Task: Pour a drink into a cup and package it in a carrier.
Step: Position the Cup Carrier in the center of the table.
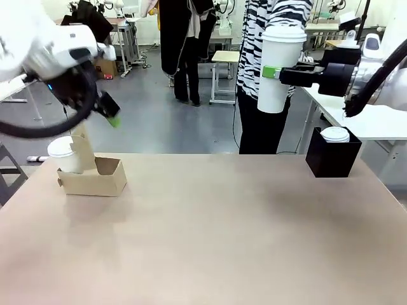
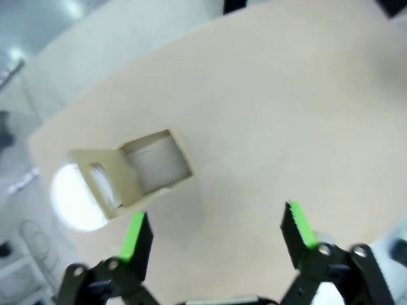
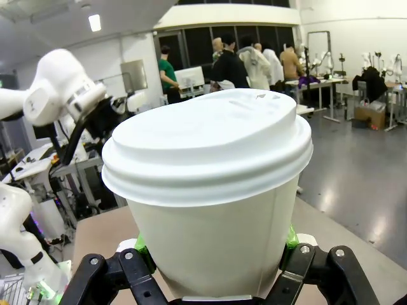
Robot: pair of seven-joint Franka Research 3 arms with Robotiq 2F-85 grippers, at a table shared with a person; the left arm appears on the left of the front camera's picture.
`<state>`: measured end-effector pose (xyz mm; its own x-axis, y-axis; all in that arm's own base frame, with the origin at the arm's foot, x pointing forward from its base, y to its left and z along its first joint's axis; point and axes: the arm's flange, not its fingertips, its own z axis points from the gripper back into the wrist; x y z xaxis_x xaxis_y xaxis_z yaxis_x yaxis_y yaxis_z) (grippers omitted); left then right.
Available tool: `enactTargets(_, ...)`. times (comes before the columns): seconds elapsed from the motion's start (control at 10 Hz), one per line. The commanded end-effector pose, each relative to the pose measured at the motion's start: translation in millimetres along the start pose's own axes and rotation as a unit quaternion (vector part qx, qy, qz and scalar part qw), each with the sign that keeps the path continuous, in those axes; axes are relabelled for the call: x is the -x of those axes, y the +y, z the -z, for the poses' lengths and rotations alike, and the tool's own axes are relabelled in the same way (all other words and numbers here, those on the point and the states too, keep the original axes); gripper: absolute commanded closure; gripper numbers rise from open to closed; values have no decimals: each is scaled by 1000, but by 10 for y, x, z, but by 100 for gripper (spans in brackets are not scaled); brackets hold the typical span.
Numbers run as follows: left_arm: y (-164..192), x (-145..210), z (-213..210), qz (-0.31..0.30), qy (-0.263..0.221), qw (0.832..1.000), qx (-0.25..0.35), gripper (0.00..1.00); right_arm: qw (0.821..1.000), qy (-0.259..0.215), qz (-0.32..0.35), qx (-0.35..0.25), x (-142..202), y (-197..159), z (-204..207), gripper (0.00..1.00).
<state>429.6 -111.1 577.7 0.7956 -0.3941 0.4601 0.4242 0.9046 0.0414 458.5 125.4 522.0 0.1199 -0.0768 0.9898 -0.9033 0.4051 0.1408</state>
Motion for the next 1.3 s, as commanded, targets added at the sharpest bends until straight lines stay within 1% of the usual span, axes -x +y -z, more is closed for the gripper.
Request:
enactTargets(0.0, 292, -339, -12, -50, 26, 998, -29, 0, 1000, -8, -8, -4, -43, -6, 27, 17)
enactTargets(0.2, 672, -513, 144, -92, 58, 993, -41, 0, 1000, -8, -8, -4, -43, -6, 27, 17)
enactTargets(0.3, 811, -546, 335, -110, 76, 990, -48, 0, 1000, -8, -8, -4, -43, -6, 27, 17)
enactTargets(0.5, 929, -552, 667, -130, 88, 986, -58, 0, 1000, -8, -8, -4, -43, -6, 27, 17)
enactTargets(0.7, 976, -478, 986, -139, 104, 982, -68, 0, 1000, -8, -8, -4, -43, -6, 27, 17)
enactTargets(0.9, 1069, -403, 1095, -160, 109, 978, -73, 0, 1000, -8, -8, -4, -43, -6, 27, 17)
enactTargets(1.0, 1100, -348, 1118, -172, 109, 976, -82, 58, 1000, -8, -8, -4, -43, -6, 27, 17)
enactTargets(1.1, 1123, -315, 1118, -177, 107, 975, -81, 59, 1000, -8, -8, -4, -43, -6, 27, 17)
enactTargets(1.2, 1141, -292, 1121, -180, 110, 974, -85, 100, 1000, -8, -8, -4, -43, -6, 27, 17)
